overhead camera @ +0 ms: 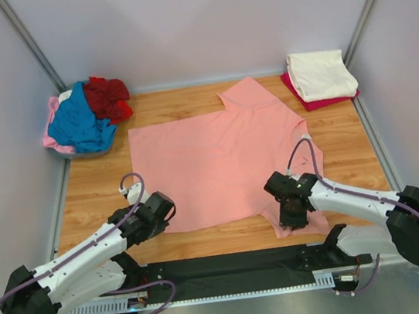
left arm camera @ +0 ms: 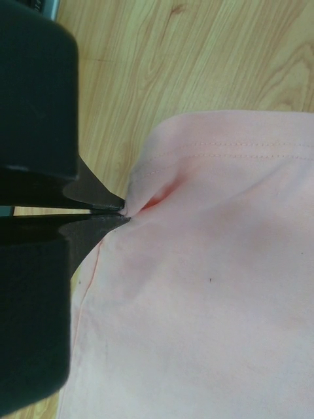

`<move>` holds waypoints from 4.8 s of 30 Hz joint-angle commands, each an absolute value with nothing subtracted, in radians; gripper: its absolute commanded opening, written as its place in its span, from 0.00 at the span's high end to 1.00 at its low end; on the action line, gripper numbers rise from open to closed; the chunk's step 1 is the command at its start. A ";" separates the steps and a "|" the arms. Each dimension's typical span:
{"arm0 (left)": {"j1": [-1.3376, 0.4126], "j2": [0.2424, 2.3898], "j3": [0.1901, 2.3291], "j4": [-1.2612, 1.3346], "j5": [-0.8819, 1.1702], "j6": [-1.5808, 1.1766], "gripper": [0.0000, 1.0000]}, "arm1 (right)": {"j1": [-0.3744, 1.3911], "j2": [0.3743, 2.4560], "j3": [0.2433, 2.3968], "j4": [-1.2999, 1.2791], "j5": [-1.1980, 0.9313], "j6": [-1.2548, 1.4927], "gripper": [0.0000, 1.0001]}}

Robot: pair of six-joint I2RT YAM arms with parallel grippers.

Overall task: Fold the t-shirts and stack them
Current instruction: Fold the tshirt

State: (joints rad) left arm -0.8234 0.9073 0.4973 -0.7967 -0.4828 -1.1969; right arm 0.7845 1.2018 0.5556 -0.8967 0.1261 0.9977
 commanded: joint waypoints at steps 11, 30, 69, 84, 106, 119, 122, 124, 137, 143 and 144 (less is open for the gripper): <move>-0.821 0.911 0.537 -0.848 -0.526 -1.164 1.00 | 0.790 1.218 0.402 -0.744 0.087 1.016 0.99; -0.671 0.962 0.719 -0.830 -0.308 -0.864 1.00 | 0.753 1.297 1.046 -1.089 0.359 0.707 1.00; -0.367 1.388 0.982 -0.825 -0.405 -0.704 0.99 | 0.543 1.781 1.537 -1.057 0.333 0.270 1.00; -0.365 1.431 1.049 -0.882 -0.393 -0.689 0.95 | 0.541 1.851 1.618 -1.068 0.399 0.206 1.00; -0.253 1.786 1.180 -0.768 -0.353 -0.650 0.38 | 0.437 2.098 1.769 -1.087 0.452 0.259 0.42; -0.256 1.380 0.917 -0.733 -0.423 -0.718 0.01 | 0.324 1.610 1.318 -0.819 0.355 0.449 0.04; -0.255 1.297 0.853 -0.709 -0.443 -0.739 0.01 | 0.269 1.442 1.129 -0.738 0.261 0.532 0.04; -0.253 1.255 0.818 -0.706 -0.463 -0.768 0.01 | 0.220 1.338 1.003 -0.697 0.209 0.583 0.04; -0.209 1.290 0.747 -0.592 -0.431 -0.830 0.01 | 0.134 1.221 0.738 -0.575 0.065 0.621 0.20; -0.204 1.367 0.752 -0.569 -0.419 -0.845 0.04 | 0.101 1.319 0.758 -0.511 0.068 0.603 0.32; -0.204 1.376 0.750 -0.565 -0.420 -0.848 0.04 | 0.100 1.328 0.758 -0.497 0.063 0.601 0.35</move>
State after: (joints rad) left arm -0.2123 1.3617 0.7303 -0.6048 -0.4198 -0.8215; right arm 0.1127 1.3037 0.7414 -0.5861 0.0772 0.6003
